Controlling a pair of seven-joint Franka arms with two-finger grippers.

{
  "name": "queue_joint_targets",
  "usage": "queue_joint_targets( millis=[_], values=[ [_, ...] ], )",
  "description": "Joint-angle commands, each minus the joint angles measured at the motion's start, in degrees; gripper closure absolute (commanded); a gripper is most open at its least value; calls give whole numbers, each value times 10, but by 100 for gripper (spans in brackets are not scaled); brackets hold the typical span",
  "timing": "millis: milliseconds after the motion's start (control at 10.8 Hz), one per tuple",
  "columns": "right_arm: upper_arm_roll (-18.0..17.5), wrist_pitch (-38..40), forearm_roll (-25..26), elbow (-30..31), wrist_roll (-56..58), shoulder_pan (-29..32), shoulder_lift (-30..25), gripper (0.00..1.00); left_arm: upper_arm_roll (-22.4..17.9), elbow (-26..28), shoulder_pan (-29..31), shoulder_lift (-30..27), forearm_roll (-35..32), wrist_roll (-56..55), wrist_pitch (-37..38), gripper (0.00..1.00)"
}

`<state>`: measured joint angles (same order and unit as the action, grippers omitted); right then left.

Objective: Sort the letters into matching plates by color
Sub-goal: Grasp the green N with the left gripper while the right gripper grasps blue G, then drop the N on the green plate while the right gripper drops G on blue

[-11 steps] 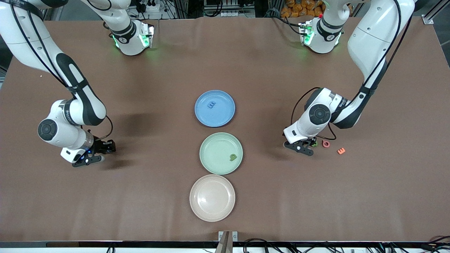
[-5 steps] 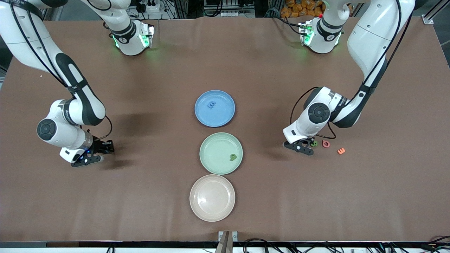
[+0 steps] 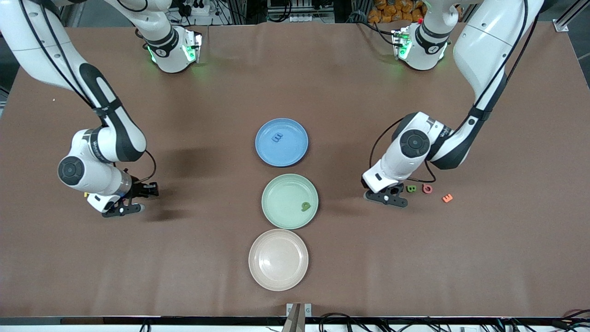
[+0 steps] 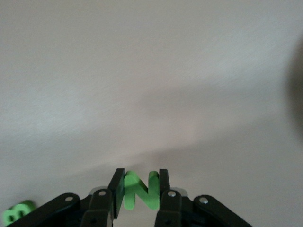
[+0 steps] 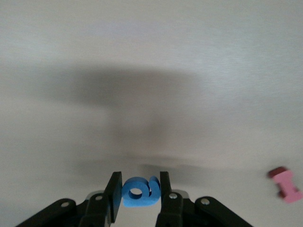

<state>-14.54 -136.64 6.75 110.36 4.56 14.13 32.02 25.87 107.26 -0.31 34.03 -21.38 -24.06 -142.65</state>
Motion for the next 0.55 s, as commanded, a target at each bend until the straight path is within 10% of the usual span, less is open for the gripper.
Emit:
queue_joint_targets(
  millis=[0,462],
  values=[
    [-61,69,-7,9,-166,-35,-55,81,17,-52,-35,30,23,-71,4,100],
    [-156,70,-7,10,-463,-125,-56,80,16,-136,-123,78,40,-191,-10,100]
  ],
)
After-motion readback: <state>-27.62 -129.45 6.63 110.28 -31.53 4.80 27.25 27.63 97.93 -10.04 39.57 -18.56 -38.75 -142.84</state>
